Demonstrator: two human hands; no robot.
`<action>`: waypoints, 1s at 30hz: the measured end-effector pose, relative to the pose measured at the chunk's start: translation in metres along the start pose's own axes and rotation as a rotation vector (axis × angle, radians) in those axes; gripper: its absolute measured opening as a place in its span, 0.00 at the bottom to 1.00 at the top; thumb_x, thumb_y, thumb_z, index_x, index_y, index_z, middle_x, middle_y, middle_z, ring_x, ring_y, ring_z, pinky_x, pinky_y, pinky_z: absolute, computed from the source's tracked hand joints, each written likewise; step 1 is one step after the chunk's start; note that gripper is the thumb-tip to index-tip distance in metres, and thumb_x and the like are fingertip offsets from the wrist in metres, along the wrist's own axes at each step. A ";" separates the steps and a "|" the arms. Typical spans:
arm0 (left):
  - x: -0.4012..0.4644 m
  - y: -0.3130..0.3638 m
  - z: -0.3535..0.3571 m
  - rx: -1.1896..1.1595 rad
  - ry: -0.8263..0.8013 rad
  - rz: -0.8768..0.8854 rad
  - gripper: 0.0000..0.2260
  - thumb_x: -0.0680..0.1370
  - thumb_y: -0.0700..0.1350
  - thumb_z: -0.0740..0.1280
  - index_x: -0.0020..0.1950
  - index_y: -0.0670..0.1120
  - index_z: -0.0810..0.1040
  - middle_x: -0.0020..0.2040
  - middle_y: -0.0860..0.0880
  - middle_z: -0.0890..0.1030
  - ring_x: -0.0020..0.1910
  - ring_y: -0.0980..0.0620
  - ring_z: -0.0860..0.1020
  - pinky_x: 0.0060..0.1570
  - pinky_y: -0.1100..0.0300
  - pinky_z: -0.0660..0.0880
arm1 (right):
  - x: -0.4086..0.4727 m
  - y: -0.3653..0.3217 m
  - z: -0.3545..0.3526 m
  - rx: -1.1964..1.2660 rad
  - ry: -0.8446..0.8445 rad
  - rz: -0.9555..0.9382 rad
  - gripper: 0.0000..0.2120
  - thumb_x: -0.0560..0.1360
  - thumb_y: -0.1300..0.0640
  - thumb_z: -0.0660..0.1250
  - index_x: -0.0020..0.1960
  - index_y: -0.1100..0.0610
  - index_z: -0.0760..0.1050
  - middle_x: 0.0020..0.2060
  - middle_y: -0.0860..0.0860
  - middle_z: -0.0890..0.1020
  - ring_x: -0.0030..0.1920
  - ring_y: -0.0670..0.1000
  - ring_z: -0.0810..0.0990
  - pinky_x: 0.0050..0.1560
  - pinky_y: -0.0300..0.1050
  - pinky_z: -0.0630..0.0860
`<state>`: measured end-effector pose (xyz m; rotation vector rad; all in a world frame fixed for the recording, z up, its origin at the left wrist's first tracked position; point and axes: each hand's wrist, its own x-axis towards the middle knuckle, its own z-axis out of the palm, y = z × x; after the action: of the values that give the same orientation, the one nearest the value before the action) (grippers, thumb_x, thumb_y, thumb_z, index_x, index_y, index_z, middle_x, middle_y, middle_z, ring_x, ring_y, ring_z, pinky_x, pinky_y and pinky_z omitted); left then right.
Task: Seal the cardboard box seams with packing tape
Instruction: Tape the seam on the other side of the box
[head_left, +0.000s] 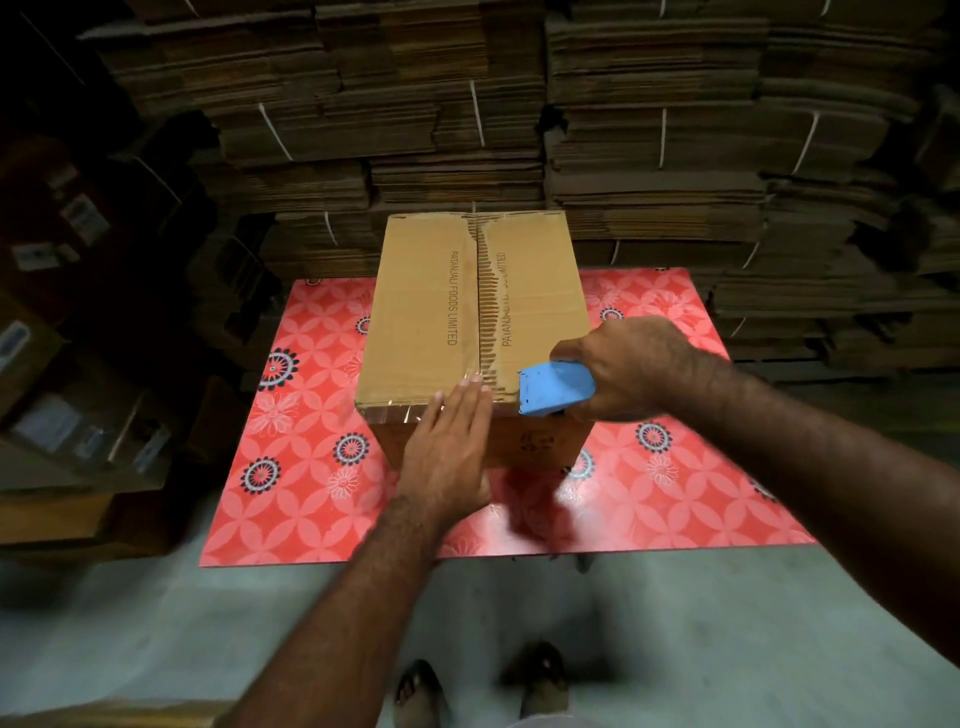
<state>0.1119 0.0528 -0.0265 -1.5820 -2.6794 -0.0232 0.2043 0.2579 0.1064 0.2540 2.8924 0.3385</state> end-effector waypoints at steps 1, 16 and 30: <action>0.000 0.000 0.000 0.010 0.001 -0.006 0.42 0.67 0.50 0.62 0.80 0.38 0.56 0.80 0.40 0.59 0.79 0.43 0.57 0.77 0.43 0.54 | -0.006 0.009 0.003 0.027 -0.007 0.004 0.28 0.68 0.31 0.64 0.64 0.40 0.71 0.47 0.48 0.81 0.46 0.56 0.82 0.37 0.46 0.71; 0.015 0.046 -0.008 -0.112 0.040 -0.077 0.45 0.64 0.52 0.61 0.78 0.34 0.57 0.80 0.36 0.56 0.80 0.40 0.55 0.78 0.43 0.51 | -0.028 0.057 0.038 0.051 -0.019 0.062 0.29 0.66 0.33 0.67 0.65 0.39 0.69 0.46 0.44 0.82 0.44 0.51 0.80 0.39 0.44 0.76; 0.036 0.073 0.001 -0.017 -0.016 0.076 0.46 0.67 0.48 0.65 0.81 0.37 0.48 0.82 0.40 0.49 0.81 0.43 0.48 0.79 0.48 0.49 | -0.037 0.088 0.059 0.116 0.014 0.010 0.32 0.67 0.31 0.65 0.68 0.38 0.66 0.48 0.45 0.82 0.45 0.52 0.80 0.41 0.48 0.80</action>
<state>0.1585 0.1197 -0.0261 -1.6944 -2.6361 -0.0324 0.2665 0.3476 0.0793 0.2861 2.9298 0.1744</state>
